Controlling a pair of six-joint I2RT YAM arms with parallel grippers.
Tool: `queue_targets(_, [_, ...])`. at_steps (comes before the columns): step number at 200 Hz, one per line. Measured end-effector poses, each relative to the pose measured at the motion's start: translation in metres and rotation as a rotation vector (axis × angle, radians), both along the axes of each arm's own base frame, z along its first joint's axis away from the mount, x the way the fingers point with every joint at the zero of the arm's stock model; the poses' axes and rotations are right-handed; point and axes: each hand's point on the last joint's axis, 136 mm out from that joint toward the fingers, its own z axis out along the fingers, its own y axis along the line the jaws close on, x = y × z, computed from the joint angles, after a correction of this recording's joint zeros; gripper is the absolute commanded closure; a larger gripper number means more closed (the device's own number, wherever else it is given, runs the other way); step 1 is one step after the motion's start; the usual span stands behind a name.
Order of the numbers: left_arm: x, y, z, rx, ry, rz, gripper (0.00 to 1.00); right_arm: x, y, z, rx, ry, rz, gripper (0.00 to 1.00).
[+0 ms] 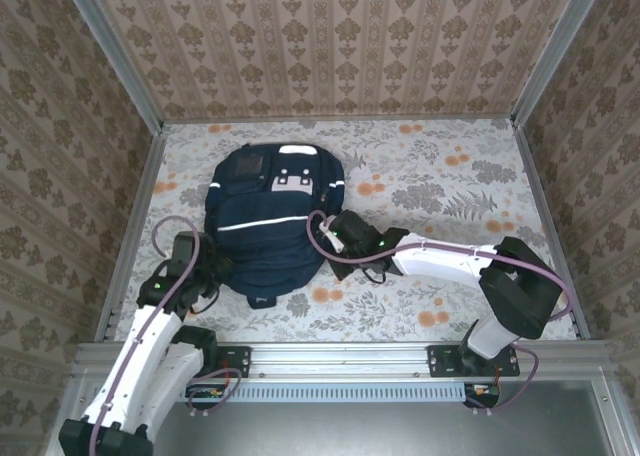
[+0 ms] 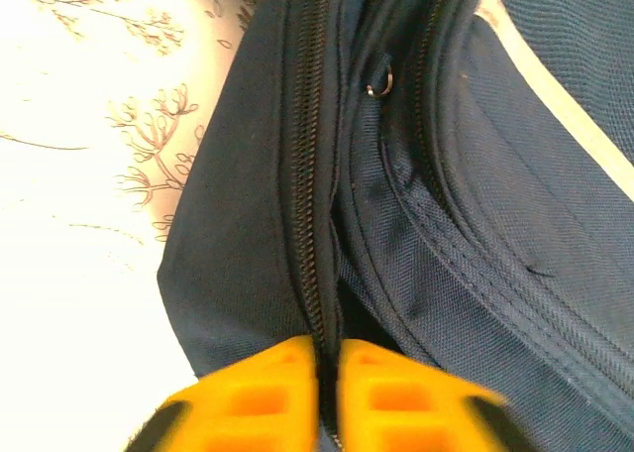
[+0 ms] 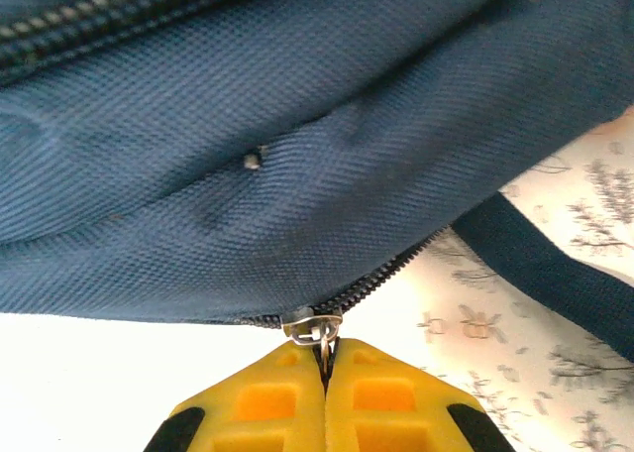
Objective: Pack books, pencil case, and school supplies into a backpack
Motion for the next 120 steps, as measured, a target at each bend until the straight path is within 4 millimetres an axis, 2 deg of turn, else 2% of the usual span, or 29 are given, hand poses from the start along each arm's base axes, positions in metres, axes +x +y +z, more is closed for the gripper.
queue_targets(13, [0.000,0.002,0.008,0.004,-0.004,-0.006,0.50,-0.005,0.004,0.000,-0.003,-0.003,0.006,1.00])
queue_targets(43, [-0.009,-0.016,0.029,-0.048,-0.055,-0.082,0.48,-0.012,0.009,0.000,-0.002,0.000,-0.002,1.00])
queue_targets(83, [-0.040,-0.070,0.037,-0.147,-0.061,-0.244,0.46,-0.015,0.014,0.000,0.006,0.001,-0.013,1.00])
queue_targets(120, [-0.045,-0.116,0.027,-0.140,-0.038,-0.287,0.41,-0.015,0.015,-0.001,0.015,0.001,-0.022,1.00])
